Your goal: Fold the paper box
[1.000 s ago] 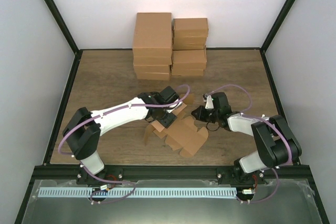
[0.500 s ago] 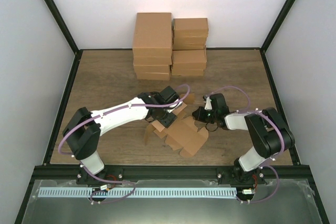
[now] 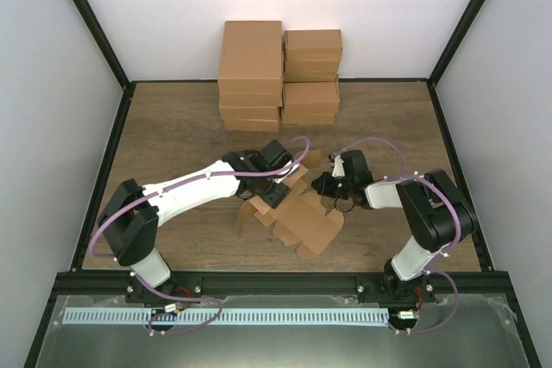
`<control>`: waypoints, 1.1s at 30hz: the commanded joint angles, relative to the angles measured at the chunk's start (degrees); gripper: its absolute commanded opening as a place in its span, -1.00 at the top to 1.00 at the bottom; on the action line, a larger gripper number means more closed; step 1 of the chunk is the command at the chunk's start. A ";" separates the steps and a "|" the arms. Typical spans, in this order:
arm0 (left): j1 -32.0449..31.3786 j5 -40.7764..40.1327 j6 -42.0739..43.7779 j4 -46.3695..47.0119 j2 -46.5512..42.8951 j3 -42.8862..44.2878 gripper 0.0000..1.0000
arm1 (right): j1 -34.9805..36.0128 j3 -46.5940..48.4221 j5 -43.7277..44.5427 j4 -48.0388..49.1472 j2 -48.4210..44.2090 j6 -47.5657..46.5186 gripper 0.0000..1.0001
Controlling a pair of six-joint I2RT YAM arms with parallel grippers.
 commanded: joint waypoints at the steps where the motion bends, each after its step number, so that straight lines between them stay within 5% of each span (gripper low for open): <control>1: -0.37 -0.03 -0.34 1.62 -2.19 -0.59 -0.26 | 1.22 1.67 -2.48 2.60 1.29 -1.54 0.99; 33: -0.43 0.04 -0.88 2.13 -1.36 -1.12 -0.25 | 3.36 1.29 -17.34 8.55 0.36 -7.22 0.98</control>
